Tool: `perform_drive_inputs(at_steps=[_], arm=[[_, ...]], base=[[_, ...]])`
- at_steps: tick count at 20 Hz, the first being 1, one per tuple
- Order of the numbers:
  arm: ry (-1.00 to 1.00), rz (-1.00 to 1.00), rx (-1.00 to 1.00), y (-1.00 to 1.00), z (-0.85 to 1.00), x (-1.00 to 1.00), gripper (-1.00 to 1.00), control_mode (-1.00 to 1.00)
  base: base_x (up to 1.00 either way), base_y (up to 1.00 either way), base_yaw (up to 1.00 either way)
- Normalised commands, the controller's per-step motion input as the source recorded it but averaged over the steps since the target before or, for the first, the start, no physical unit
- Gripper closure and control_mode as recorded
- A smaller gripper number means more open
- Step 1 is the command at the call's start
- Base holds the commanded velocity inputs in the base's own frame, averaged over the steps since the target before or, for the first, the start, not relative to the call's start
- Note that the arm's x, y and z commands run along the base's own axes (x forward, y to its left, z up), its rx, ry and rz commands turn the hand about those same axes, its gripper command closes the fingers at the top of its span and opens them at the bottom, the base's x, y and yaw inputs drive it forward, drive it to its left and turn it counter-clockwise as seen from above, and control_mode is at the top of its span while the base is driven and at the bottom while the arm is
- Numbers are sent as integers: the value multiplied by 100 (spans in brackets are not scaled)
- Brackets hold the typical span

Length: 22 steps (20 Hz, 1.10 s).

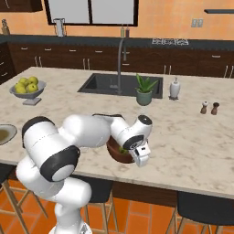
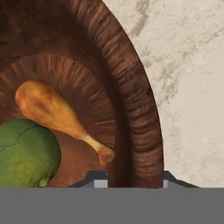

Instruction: Pick the chicken drumstick and lime from their plates and place them in the bowl. Then put the bowl in the fridge.

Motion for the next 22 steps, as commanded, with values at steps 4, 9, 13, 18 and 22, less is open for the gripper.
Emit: perform_drive_inputs(at_steps=[4,9,13,18,22], arm=[[-14,-13,0,42,14,-63,100,-100],[13,-6,2,8,100,-69,100,-100],[29,1,3,15,100,-79,100,-100],[-11,-3,0,71,91,-45,100,-100],[2,-10,8,76,99,-3,100,-100]], base=[[0,0,0],[0,0,0],[0,0,0],[0,0,0],[0,0,0]])
